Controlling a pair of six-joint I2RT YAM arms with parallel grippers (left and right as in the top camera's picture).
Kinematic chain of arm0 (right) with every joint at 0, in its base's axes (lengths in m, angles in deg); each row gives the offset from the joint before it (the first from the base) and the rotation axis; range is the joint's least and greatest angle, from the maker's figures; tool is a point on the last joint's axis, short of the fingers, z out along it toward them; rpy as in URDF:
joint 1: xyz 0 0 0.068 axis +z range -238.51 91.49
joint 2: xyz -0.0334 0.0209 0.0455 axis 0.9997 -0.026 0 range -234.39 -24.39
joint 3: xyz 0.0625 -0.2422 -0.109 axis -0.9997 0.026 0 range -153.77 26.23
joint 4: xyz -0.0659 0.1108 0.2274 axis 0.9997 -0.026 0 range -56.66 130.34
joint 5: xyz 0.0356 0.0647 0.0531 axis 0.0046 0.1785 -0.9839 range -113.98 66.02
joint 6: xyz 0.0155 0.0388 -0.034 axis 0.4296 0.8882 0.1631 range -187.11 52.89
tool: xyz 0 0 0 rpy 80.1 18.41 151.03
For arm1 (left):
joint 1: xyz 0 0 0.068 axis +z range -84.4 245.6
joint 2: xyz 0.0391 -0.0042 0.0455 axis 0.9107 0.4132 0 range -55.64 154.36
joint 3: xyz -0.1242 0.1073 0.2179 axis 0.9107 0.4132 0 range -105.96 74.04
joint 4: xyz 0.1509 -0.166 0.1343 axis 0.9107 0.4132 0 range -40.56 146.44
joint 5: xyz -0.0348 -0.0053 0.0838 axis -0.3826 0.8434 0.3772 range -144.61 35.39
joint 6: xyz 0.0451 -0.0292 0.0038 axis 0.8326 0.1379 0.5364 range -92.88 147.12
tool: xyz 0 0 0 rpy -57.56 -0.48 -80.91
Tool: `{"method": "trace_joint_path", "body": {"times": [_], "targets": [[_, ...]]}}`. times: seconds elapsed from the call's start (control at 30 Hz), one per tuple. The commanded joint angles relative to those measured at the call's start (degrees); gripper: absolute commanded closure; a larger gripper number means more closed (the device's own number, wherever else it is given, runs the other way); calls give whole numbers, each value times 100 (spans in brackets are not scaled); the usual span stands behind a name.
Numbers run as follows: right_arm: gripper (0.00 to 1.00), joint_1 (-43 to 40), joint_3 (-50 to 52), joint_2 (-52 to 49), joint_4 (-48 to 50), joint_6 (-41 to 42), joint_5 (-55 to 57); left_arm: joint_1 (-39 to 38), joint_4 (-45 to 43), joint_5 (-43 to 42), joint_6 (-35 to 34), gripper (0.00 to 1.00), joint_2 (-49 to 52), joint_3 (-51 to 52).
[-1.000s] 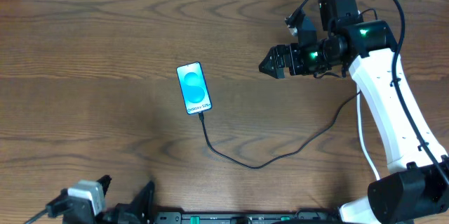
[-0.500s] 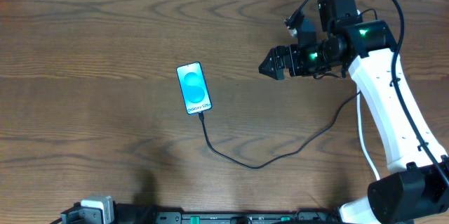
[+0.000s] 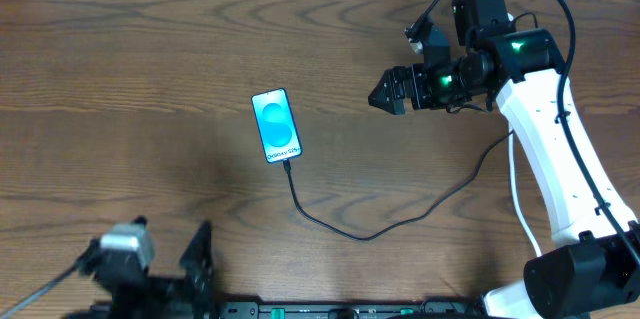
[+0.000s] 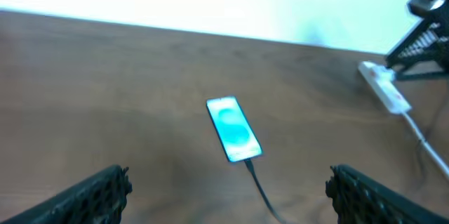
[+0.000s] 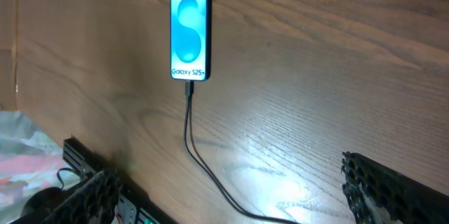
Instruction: Plug charger to phone and switch on socket
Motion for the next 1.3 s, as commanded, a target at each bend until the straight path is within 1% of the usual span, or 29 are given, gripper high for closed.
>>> {"method": "trace_joint_path", "body": {"times": [0.0,0.1,0.2,0.57,1.0,1.1,1.27], "targets": [[1,28,-26,79,-13,-11,4,-28,-614,142,304,7,-31,815],[1,28,-26,79,-13,-11,7,-28,-1180,142,304,7,-28,1419],[1,26,-26,79,-13,-11,7,-28,-1364,142,304,7,-28,1720],[1,26,-26,79,-72,11,9,-28,-1010,142,304,7,-28,1790],[1,28,-26,79,-131,11,9,-28,-61,142,304,7,-92,1810],[1,28,-26,79,-127,11,9,-28,-9,142,304,7,-317,1978],[1,28,-26,79,-122,11,7,-28,57,142,304,7,-1054,2538]]}}
